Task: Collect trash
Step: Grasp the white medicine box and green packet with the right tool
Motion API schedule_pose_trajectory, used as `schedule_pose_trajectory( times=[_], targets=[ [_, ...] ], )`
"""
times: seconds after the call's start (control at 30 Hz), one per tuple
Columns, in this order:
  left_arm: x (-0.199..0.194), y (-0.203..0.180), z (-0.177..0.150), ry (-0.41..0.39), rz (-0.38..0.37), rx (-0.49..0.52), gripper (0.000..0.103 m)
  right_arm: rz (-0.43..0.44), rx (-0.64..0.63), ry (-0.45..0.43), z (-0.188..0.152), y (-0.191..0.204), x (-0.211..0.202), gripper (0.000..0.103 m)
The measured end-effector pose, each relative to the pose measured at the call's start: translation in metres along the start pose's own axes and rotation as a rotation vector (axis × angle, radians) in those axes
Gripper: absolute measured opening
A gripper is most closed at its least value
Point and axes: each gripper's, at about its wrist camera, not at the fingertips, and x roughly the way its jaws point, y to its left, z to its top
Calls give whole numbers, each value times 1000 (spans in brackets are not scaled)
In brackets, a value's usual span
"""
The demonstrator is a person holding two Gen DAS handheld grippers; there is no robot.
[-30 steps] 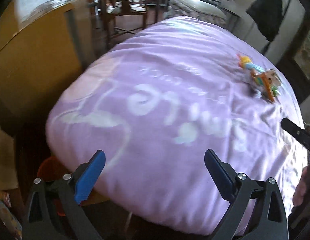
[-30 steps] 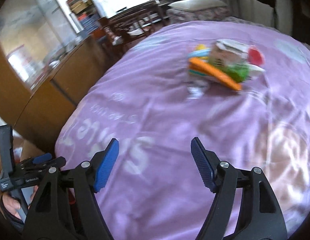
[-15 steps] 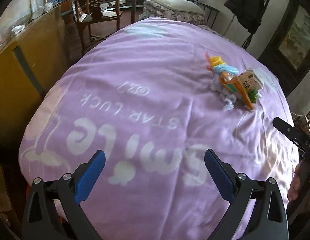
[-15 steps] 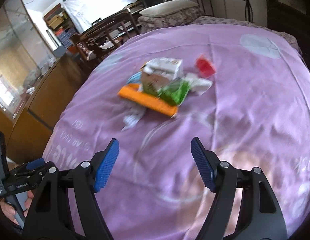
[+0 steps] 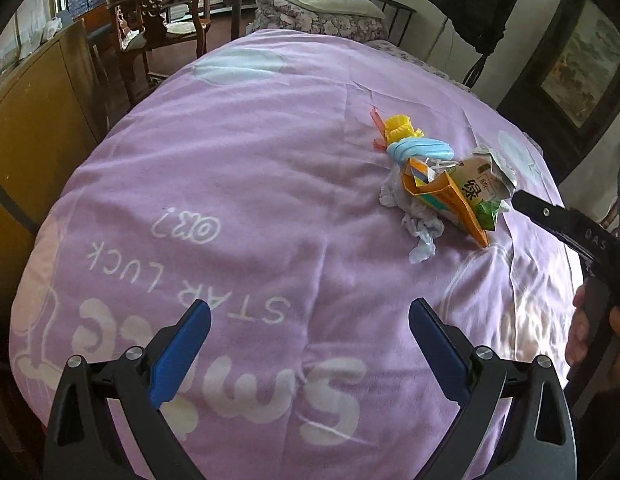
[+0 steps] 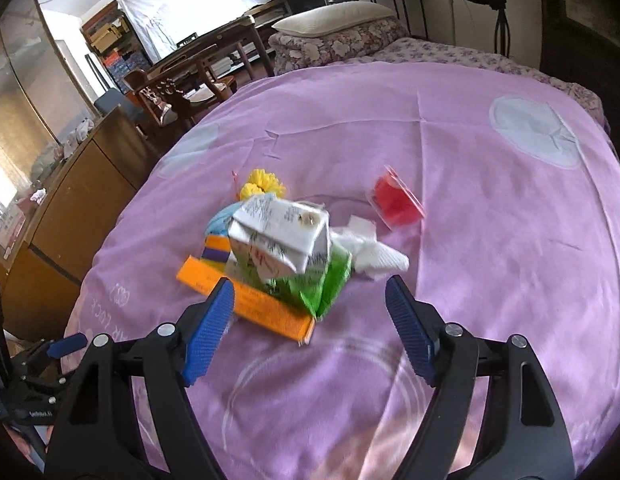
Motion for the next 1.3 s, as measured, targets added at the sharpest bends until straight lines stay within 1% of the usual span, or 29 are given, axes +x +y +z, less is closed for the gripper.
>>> schedule_pose_trajectory(
  times=[0.13,0.2,0.33,0.4,0.5,0.53,0.57,0.6,0.63,0.67,0.73,0.77,0.83,0.97,1.03,1.13,1.23,1.3],
  targets=[
    [7,-3,4,10,3,5,97,6,-17,8,9,1,15,78],
    [9,-2,5,17,4,2,97,-8,-45,14,13,5,23,78],
    [12,2,6,31,1,-17,97,-7,-110,10,23,12,36,78],
    [14,3,5,34,4,-20,97,7,-129,10,26,14,40,79],
    [16,6,5,45,10,-24,97,-3,-165,27,29,18,48,78],
    [16,6,5,46,10,-26,97,-4,-175,31,30,19,48,76],
    [16,6,5,47,9,-28,97,-4,-188,30,30,22,48,71],
    [16,6,5,49,8,-29,97,1,-198,27,29,24,47,61],
    [16,5,5,51,7,-28,97,3,-203,27,29,25,46,54],
    [16,5,5,52,5,-27,97,7,-207,16,27,27,42,52],
    [15,2,4,54,0,-23,97,18,-211,-10,25,28,33,37],
    [15,1,4,54,-2,-21,97,24,-205,-25,23,27,27,32],
    [13,0,2,53,-5,-16,97,32,-179,-47,20,23,14,30],
    [10,-2,1,50,-6,-15,97,72,-85,-108,6,4,-25,26],
    [9,-3,1,49,-7,-13,97,86,-56,-108,-3,-4,-37,25],
    [10,-11,3,52,-14,2,97,91,-28,-78,-26,-17,-49,24],
    [14,-23,8,57,-20,22,97,88,-8,9,-52,-27,-45,26],
    [18,-34,11,64,-26,42,97,58,-25,37,-64,-26,-41,28]
  ],
)
